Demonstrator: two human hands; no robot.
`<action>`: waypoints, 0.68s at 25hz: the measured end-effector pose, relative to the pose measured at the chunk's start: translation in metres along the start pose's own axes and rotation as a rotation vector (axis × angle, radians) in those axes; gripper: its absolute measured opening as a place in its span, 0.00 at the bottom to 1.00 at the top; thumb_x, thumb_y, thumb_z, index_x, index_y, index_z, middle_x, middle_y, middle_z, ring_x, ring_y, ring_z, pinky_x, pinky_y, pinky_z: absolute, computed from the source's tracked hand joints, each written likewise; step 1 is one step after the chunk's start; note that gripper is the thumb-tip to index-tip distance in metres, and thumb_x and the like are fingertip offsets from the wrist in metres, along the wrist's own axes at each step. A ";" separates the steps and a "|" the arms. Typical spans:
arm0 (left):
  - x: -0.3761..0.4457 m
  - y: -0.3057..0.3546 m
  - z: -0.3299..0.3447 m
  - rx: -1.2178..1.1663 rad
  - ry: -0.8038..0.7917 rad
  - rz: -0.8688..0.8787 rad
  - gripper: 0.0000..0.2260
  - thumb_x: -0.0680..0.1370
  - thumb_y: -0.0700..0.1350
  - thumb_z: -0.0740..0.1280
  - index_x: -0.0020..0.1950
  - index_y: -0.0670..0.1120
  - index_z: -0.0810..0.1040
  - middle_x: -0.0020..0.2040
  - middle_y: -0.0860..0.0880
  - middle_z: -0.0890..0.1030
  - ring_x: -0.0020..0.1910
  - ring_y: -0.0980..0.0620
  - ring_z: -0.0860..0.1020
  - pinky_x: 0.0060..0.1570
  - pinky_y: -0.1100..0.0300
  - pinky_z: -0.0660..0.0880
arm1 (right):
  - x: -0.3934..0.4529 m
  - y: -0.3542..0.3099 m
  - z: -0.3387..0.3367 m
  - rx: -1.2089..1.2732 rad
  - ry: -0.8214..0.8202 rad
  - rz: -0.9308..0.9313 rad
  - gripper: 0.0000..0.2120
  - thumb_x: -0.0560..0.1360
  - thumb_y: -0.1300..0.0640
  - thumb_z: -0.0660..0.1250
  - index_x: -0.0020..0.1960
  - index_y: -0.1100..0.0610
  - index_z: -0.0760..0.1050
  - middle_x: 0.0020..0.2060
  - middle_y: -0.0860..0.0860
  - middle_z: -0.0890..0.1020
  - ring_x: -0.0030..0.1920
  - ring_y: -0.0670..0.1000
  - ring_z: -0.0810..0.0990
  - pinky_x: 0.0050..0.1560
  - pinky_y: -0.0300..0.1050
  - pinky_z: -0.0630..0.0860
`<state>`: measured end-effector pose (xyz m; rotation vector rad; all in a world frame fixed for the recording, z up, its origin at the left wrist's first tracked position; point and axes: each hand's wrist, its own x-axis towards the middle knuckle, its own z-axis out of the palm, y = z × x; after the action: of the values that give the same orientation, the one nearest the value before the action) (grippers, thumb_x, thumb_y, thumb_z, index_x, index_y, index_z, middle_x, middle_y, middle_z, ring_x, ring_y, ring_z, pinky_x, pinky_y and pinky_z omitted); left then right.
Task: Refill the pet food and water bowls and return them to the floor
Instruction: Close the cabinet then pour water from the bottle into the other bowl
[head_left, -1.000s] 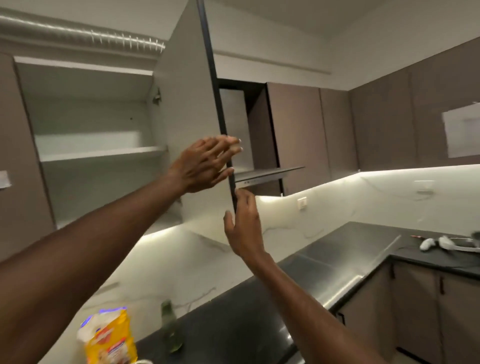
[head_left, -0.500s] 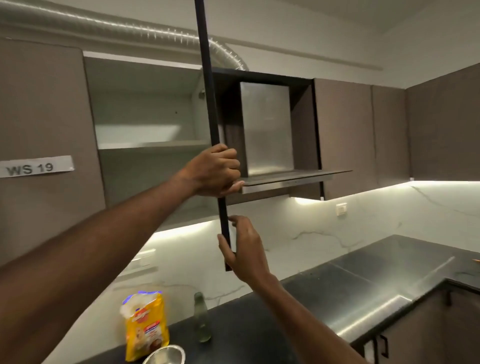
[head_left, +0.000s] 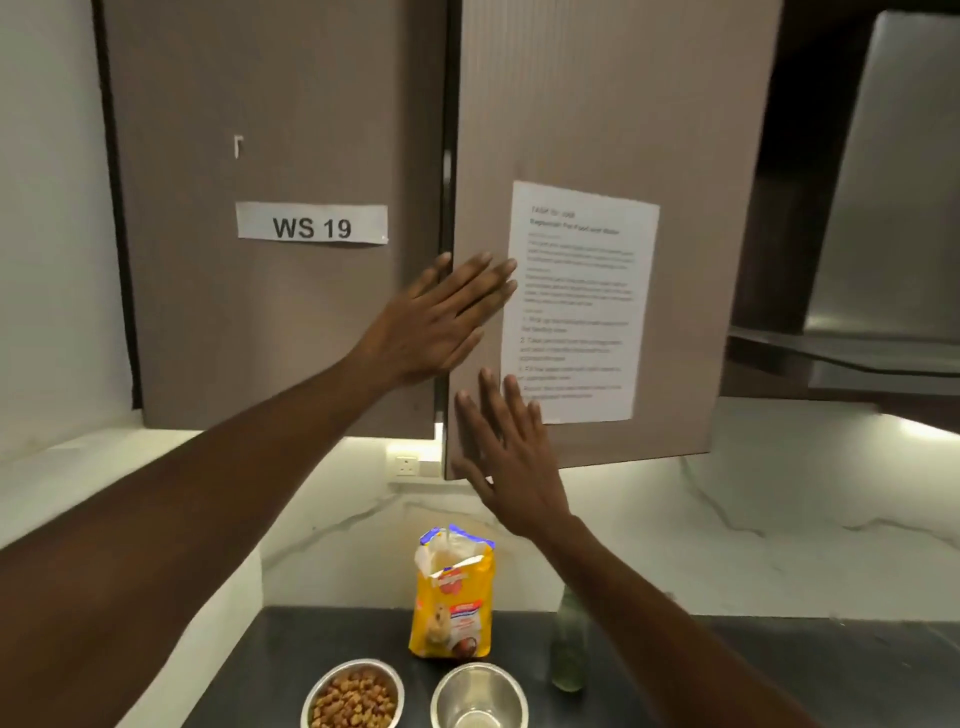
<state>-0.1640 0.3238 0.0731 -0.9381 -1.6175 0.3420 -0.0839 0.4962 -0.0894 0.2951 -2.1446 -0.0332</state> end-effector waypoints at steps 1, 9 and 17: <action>0.001 0.000 0.017 -0.022 -0.002 -0.031 0.28 0.89 0.53 0.47 0.88 0.46 0.48 0.89 0.45 0.49 0.88 0.44 0.49 0.84 0.40 0.52 | 0.007 0.004 0.017 -0.029 0.006 0.010 0.36 0.85 0.42 0.61 0.87 0.49 0.51 0.87 0.54 0.47 0.87 0.60 0.43 0.82 0.67 0.56; -0.018 0.024 0.119 -0.204 0.011 -0.296 0.29 0.88 0.52 0.50 0.88 0.43 0.50 0.88 0.43 0.52 0.88 0.43 0.51 0.84 0.41 0.54 | 0.043 0.033 0.108 -0.164 0.081 0.037 0.32 0.86 0.44 0.62 0.86 0.52 0.58 0.86 0.59 0.53 0.86 0.66 0.48 0.81 0.71 0.54; -0.061 0.051 0.150 -0.248 0.025 -0.462 0.28 0.86 0.49 0.56 0.86 0.42 0.59 0.85 0.41 0.63 0.85 0.40 0.61 0.83 0.41 0.59 | 0.032 0.042 0.145 -0.099 0.191 0.001 0.24 0.86 0.53 0.64 0.82 0.52 0.68 0.83 0.62 0.61 0.84 0.68 0.56 0.81 0.70 0.58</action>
<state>-0.2827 0.3517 -0.0457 -0.7152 -1.8225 -0.1920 -0.2283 0.5175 -0.1388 0.2297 -1.9472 -0.1065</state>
